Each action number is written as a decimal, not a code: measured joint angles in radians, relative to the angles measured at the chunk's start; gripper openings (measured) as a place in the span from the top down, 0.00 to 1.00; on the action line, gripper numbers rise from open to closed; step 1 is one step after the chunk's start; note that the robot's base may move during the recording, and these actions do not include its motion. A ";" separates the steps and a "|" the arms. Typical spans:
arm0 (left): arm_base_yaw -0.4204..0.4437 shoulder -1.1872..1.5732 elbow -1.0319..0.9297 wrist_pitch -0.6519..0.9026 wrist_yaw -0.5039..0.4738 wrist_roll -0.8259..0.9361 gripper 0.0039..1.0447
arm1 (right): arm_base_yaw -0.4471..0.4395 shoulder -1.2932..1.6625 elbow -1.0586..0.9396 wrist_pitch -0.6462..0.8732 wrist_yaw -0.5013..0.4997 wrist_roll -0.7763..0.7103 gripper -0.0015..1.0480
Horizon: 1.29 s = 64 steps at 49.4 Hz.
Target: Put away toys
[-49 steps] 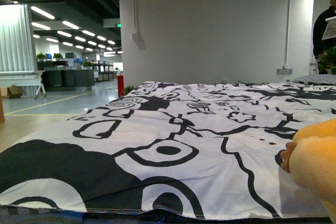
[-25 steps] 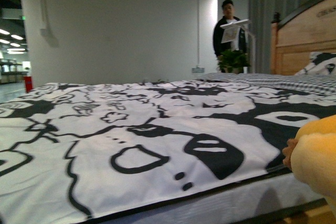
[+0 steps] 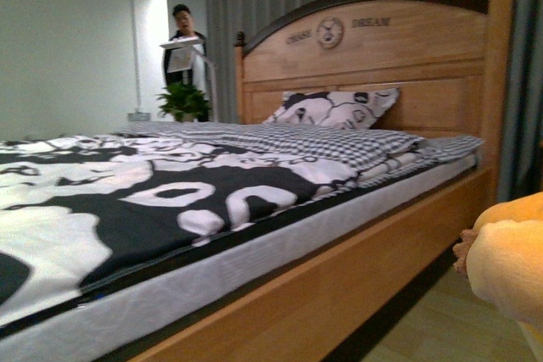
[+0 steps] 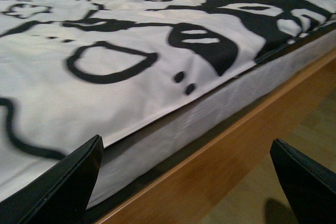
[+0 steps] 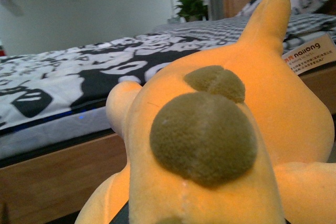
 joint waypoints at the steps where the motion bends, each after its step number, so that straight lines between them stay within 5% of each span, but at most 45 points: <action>1: 0.000 0.000 0.000 0.000 0.000 0.000 0.05 | 0.000 0.000 0.000 0.000 0.000 0.000 0.83; 64: 0.000 0.000 0.000 0.000 0.001 0.000 0.05 | 0.000 0.000 0.000 0.000 -0.002 -0.003 0.83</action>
